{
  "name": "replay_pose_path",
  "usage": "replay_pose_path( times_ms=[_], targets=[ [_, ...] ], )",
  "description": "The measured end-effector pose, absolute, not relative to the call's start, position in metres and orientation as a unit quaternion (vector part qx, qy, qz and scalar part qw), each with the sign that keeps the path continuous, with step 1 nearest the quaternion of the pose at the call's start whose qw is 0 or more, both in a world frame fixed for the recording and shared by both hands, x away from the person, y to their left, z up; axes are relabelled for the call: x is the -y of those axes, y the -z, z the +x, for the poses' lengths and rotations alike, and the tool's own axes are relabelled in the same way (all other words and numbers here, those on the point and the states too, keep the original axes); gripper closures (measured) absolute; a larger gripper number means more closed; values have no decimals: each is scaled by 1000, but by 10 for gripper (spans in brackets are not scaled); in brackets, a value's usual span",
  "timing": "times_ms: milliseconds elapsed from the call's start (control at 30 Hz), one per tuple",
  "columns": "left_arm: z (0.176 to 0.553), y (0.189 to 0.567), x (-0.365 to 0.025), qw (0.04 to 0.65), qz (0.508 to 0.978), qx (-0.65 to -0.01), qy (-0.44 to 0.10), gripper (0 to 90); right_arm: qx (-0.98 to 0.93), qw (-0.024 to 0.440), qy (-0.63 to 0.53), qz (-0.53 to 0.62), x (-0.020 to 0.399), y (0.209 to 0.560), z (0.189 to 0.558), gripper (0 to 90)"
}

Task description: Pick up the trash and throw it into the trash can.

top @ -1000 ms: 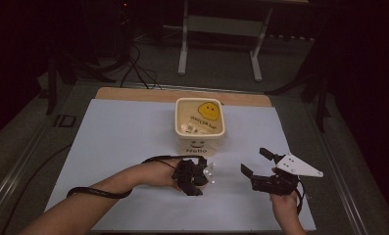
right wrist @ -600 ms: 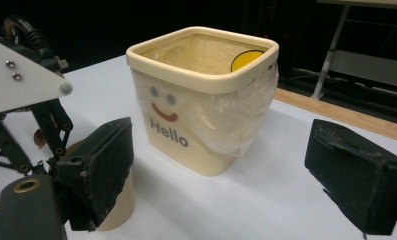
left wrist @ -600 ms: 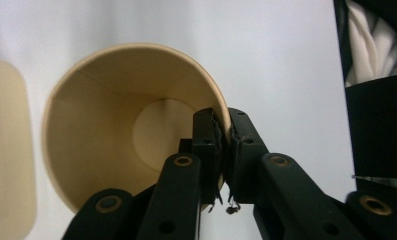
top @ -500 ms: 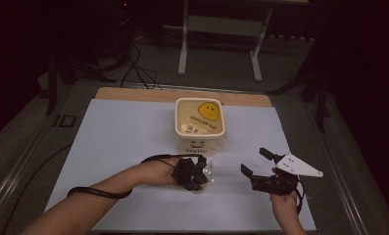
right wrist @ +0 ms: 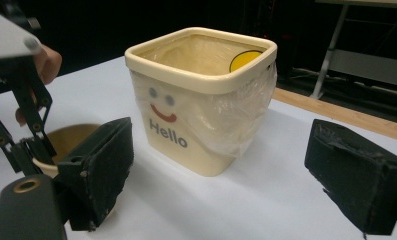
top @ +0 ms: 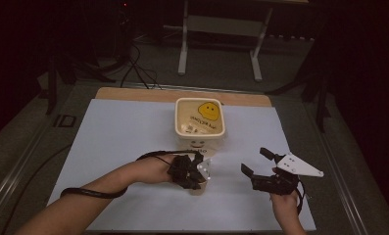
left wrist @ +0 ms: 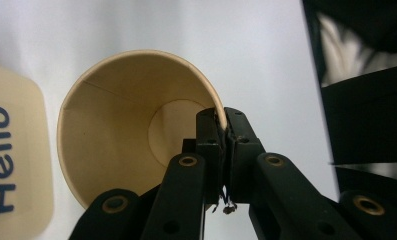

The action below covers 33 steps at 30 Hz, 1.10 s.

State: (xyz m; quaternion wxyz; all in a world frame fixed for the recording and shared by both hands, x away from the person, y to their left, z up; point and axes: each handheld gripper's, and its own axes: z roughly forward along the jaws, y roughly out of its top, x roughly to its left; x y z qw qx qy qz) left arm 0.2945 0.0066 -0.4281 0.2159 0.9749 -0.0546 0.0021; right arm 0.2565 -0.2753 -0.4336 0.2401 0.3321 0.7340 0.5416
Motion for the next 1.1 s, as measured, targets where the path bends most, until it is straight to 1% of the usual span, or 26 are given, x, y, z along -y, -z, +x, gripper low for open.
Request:
replay_pose_path(
  times_ms=[33, 267, 467, 600, 800, 1100],
  targets=[
    [295, 425, -8, 217, 975, 55, 4, 880, -733, 239, -543, 332, 276, 433, 257, 121],
    [295, 407, -16, 230, 972, 44, -2, 879, -733, 235, -544, 334, 276, 433, 257, 120],
    [294, 391, -22, 228, 973, 43, 4, 880, -731, 234, -548, 333, 276, 433, 257, 120],
    [294, 380, -25, 228, 973, 43, -5, 880, -732, 234, -548, 330, 275, 433, 256, 120],
    [296, 365, -30, 230, 972, 36, -4, 880, -732, 235, -548, 330, 275, 433, 256, 120],
    [296, 342, -30, 227, 972, 52, -12, 880, -733, 236, -545, 332, 275, 433, 256, 120]
  ],
)
